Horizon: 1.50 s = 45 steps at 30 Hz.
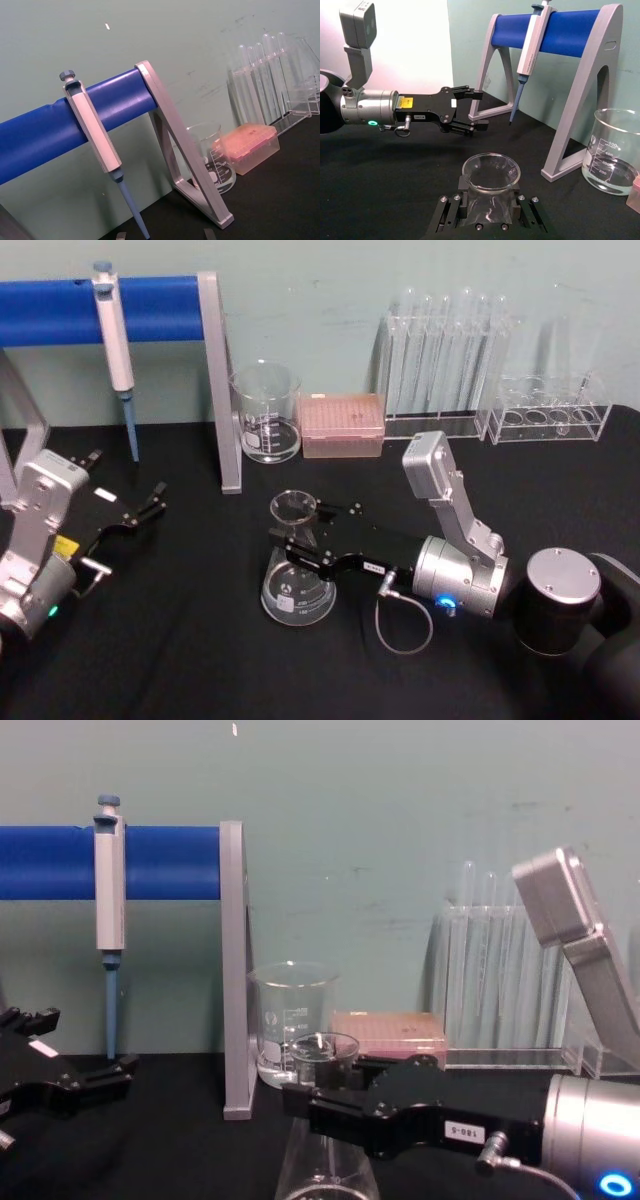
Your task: Grasp the erlenmeyer flask with one hand, shake it three times, then place it back.
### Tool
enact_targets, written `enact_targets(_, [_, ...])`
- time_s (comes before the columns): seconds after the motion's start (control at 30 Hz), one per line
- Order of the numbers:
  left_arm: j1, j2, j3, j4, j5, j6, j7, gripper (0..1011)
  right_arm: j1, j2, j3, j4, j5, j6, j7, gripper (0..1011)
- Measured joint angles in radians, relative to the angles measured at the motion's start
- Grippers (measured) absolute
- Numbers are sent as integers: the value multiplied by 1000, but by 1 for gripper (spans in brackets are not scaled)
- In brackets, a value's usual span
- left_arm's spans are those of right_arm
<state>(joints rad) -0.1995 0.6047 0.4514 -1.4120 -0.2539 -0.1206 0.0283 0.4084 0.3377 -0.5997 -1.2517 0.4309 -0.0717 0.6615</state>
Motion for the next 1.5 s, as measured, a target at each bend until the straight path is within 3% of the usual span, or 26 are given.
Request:
enact_targets(0.1, [0, 0, 0, 0, 0, 0, 0, 1000, -1, 0, -1, 1, -3, 3, 0, 482])
enact_targets(0.2, [0, 0, 0, 0, 0, 0, 0, 1001, -1, 0, 0, 1, -3, 3, 0, 620])
enact_targets(0.67, [0, 0, 0, 0, 0, 0, 0, 1001, 0, 0, 0, 1, -2, 2, 0, 994])
enact_targets(1.3, [0, 0, 0, 0, 0, 0, 0, 1001, 0, 0, 0, 0, 0, 0, 0, 1000])
enact_targets(1.5, [0, 0, 0, 0, 0, 0, 0, 1001, -6, 20, -1, -25, -6, 6, 1, 1000])
